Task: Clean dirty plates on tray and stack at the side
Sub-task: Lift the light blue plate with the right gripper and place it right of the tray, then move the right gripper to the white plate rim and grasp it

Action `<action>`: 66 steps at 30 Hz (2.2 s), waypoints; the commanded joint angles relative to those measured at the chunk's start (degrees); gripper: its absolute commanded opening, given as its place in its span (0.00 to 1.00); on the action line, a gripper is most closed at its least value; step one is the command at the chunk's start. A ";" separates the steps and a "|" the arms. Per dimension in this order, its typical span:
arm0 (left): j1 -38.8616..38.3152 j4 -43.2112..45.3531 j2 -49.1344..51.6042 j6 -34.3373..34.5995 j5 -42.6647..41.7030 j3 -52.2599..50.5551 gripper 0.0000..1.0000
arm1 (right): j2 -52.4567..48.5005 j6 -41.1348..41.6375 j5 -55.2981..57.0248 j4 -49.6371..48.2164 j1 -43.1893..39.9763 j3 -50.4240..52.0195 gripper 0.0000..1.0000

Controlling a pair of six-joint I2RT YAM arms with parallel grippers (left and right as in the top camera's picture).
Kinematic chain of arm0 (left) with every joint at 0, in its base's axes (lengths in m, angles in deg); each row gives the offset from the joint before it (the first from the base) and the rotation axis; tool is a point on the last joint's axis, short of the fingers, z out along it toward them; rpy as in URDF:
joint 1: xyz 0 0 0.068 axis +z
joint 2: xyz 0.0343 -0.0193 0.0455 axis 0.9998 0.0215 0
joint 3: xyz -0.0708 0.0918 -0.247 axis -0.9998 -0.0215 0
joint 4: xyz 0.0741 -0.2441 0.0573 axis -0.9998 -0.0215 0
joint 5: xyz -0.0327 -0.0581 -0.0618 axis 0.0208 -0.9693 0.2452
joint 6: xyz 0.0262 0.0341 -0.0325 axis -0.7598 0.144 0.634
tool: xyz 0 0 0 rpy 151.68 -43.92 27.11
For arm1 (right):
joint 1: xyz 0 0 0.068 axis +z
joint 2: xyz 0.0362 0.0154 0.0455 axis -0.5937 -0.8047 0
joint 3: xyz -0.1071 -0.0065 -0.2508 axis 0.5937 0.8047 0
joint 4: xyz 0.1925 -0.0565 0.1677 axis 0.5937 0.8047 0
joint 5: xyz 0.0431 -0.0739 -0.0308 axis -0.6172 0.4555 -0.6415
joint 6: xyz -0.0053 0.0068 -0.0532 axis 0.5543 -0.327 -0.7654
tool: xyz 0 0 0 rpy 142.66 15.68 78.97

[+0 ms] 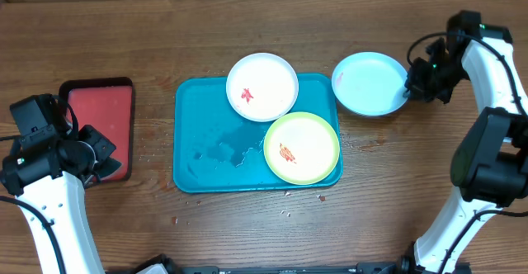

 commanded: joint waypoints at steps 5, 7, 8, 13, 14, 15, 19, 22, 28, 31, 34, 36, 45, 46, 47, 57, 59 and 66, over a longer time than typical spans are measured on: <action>0.09 0.33 -0.35 0.83 -0.66 -0.26 0.04 | 1.86 4.76 5.70 -3.87 -3.74 2.32 0.04; 0.09 0.52 -0.35 0.83 -0.66 -0.26 0.04 | 1.86 4.76 5.70 -3.98 -3.74 2.32 0.27; 0.09 0.63 -0.35 0.83 -0.66 -0.26 0.04 | 1.84 4.76 5.68 -4.07 -3.74 2.32 0.38; 0.09 0.70 -0.35 0.83 -0.68 -0.26 0.04 | 1.86 4.39 4.13 -4.13 -2.16 2.32 0.46; 0.09 0.70 -0.35 0.83 -0.68 -0.26 0.04 | 1.86 3.48 1.90 -4.35 -1.51 2.32 0.46; 0.09 0.72 -0.35 0.83 -0.70 -0.26 0.04 | 1.86 0.20 -3.23 -4.79 -0.39 2.32 0.44; 0.09 0.79 -0.35 0.83 -0.68 -0.26 0.04 | 1.86 -6.27 -12.20 -6.84 3.98 2.32 0.45; 0.09 0.72 -0.35 0.83 -0.68 -0.26 0.04 | 1.88 -6.25 -12.37 -9.64 8.11 2.19 0.45; 0.09 1.09 -0.33 0.83 -0.68 -0.26 0.04 | 1.88 -6.25 -12.35 -16.28 16.44 2.21 0.48; 0.07 1.07 -0.33 0.81 -0.68 -0.26 0.04 | 1.86 -6.25 -12.33 -21.11 21.00 2.27 0.52; 0.09 1.09 -0.33 0.81 -0.68 -0.26 0.04 | 1.81 -6.21 -9.88 -24.68 24.85 2.29 0.53; 0.09 1.11 -0.28 0.81 -0.66 -0.26 0.04 | 1.57 -5.01 -4.98 -26.36 27.58 2.32 0.59; 0.07 1.38 1.51 0.83 -0.72 -0.26 0.04 | -1.97 3.17 8.26 -29.03 36.72 2.40 0.56; 0.07 1.38 1.75 0.81 -0.74 -0.26 0.04 | -2.34 3.28 8.28 -29.03 37.07 2.40 0.56; 0.07 1.38 1.92 0.81 -0.79 -0.26 0.04 | -2.75 3.30 8.28 -28.98 37.40 2.40 0.54; 0.09 1.53 2.45 0.17 -2.19 -0.26 0.04 | -4.81 3.28 12.46 -27.80 37.70 2.49 0.53; 0.07 1.53 2.47 0.17 -2.19 -0.26 0.04 | -4.81 3.23 13.27 -27.82 37.70 2.49 0.56; 0.09 1.51 2.58 0.15 -2.16 -0.26 0.04 | -4.92 3.28 12.48 -27.63 37.70 2.49 0.56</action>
